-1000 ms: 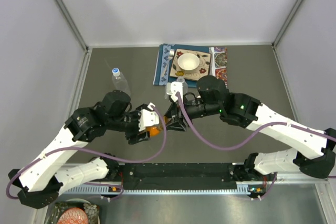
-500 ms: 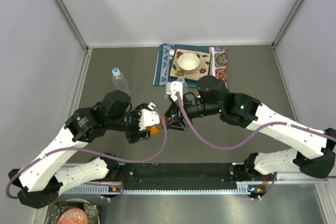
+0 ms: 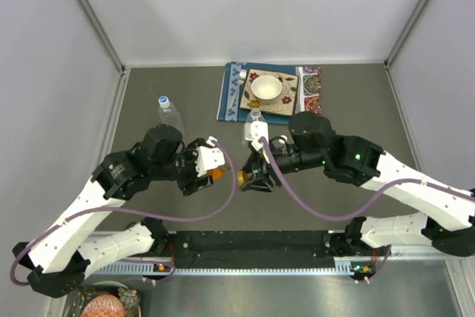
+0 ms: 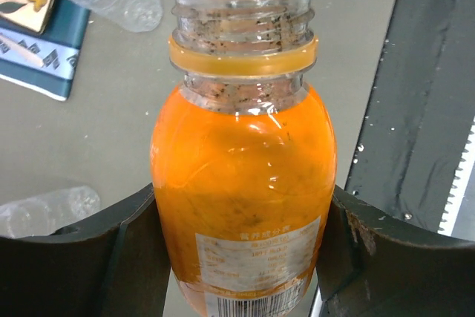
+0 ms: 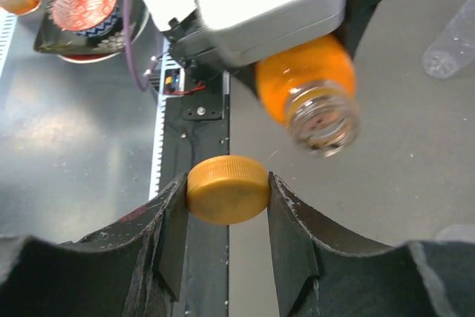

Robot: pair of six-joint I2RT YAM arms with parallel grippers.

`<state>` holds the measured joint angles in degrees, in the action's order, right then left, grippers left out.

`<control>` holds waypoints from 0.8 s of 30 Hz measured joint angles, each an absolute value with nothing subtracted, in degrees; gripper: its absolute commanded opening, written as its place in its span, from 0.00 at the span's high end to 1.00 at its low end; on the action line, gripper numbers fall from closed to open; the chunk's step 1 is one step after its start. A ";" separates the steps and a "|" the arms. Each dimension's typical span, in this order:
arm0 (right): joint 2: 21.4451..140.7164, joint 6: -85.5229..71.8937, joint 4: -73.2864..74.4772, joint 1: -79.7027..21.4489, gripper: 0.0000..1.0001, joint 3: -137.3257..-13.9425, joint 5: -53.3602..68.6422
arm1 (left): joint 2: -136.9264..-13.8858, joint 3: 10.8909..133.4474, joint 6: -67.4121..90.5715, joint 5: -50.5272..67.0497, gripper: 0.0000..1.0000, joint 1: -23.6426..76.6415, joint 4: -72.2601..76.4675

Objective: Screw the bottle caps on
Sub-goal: Screw the bottle cap onto the plastic bottle.

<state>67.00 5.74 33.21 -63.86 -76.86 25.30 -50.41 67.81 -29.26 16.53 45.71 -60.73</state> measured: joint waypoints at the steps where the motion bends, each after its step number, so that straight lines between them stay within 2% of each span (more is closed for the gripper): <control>1: 66.08 5.76 34.30 -64.14 0.61 -76.86 25.47 | -50.41 67.81 -29.02 15.73 0.80 45.21 -60.42; 8: 62.85 5.85 36.51 -64.38 0.60 -76.86 25.08 | -50.41 67.81 -28.53 15.94 0.79 44.93 -60.16; 24: 69.56 6.44 36.21 -63.55 0.60 -78.24 25.39 | -51.16 68.62 -30.63 24.95 0.79 45.08 -63.55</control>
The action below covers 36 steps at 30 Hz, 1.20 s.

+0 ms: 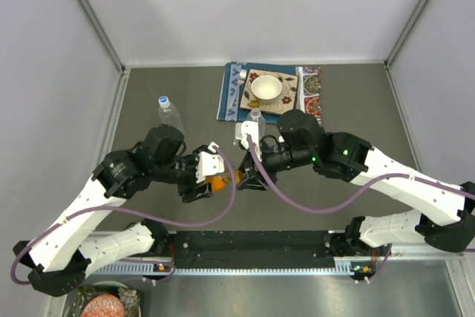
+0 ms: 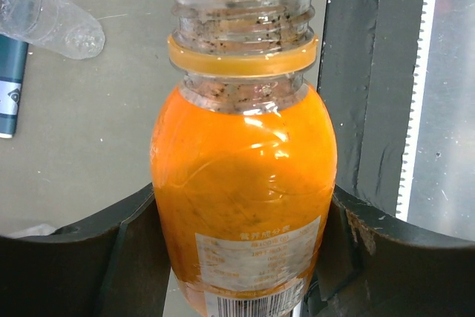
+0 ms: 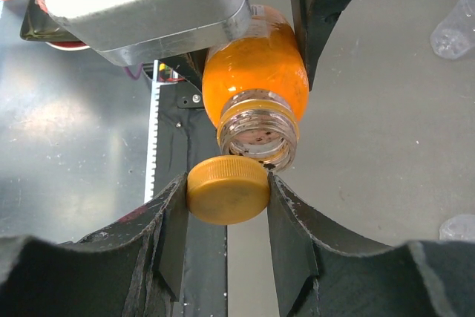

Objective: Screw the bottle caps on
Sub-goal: Screw the bottle cap onto the plastic bottle.

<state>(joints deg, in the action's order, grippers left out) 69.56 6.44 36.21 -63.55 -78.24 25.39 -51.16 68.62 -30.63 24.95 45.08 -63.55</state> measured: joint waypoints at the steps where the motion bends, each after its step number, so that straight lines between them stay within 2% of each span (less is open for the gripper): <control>1: 69.58 6.44 36.21 -63.57 0.60 -78.24 25.39 | -51.18 68.62 -30.68 25.04 0.79 45.08 -63.57; 28: 70.52 3.79 27.11 -62.96 0.59 -76.93 24.14 | -51.16 68.82 -30.85 25.02 0.80 45.15 -65.08; 36: 70.52 3.66 28.32 -62.81 0.59 -76.79 24.27 | -51.11 68.82 -30.85 24.58 0.81 45.15 -65.14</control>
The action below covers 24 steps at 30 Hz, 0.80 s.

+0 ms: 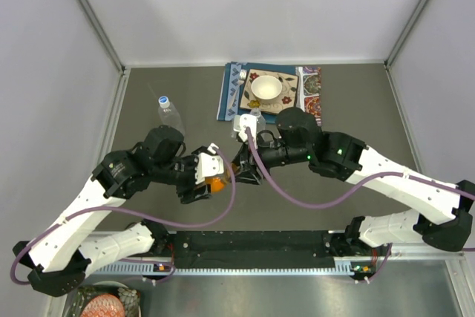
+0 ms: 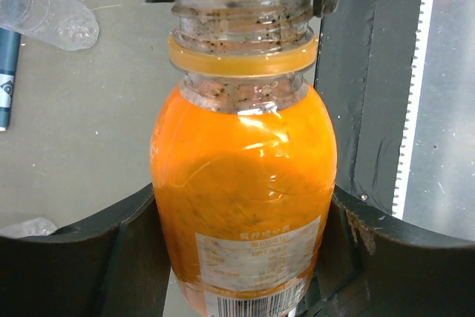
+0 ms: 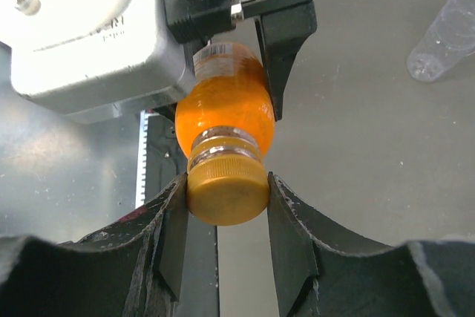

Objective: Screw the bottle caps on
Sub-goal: Screw the bottle cap onto the plastic bottle.

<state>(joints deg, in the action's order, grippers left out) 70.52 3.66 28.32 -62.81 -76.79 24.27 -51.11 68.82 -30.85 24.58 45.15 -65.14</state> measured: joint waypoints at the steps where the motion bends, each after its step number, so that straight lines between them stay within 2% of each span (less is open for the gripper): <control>1: 70.52 3.84 28.77 -62.81 0.59 -76.79 24.27 | -51.11 68.82 -30.85 24.60 0.80 45.15 -65.14; 11: 70.72 3.95 31.14 -62.81 0.60 -76.88 24.82 | -51.13 68.82 -30.85 24.86 0.80 45.17 -64.71; 24: 71.61 0.34 26.81 -62.98 0.61 -75.29 25.47 | -51.00 68.82 -30.81 23.14 0.81 45.15 -65.69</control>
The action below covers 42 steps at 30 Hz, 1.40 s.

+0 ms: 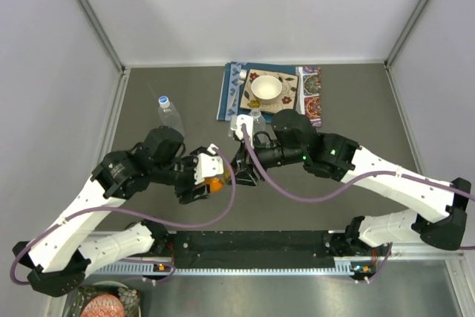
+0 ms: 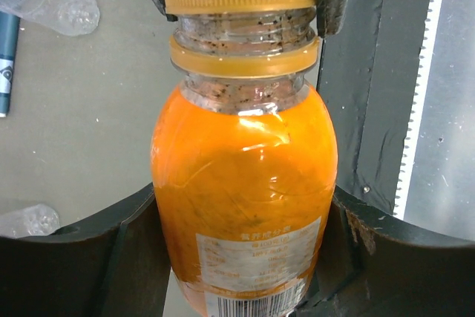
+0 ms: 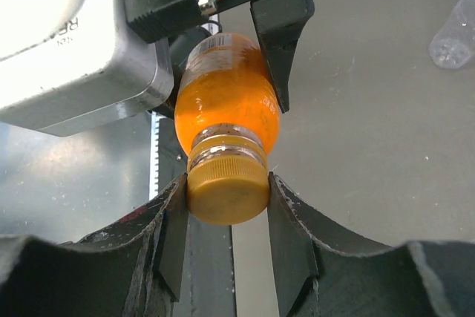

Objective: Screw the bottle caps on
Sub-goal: Screw the bottle cap onto the plastic bottle.

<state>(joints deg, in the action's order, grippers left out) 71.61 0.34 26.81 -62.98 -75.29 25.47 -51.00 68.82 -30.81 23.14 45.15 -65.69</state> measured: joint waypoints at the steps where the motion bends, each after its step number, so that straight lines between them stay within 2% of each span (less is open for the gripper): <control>1: 71.57 -0.12 26.17 -63.00 0.61 -74.74 25.43 | -51.00 68.82 -30.81 22.96 0.81 45.15 -65.98; 23: 72.14 -4.73 21.58 -63.59 0.62 -72.34 25.52 | -51.09 69.54 -29.30 21.23 0.82 44.75 -68.71; 33: 72.16 -10.79 13.74 -63.55 0.63 -71.18 28.47 | -52.07 76.82 -28.21 18.06 0.81 46.74 -75.00; 42: 74.11 -15.42 17.32 -62.98 0.64 -72.25 29.26 | -54.28 77.47 -29.10 13.23 0.81 50.11 -77.08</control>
<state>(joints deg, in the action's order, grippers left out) 74.11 -15.42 17.32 -62.98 -72.25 29.26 -54.28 77.47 -29.10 13.23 50.11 -77.08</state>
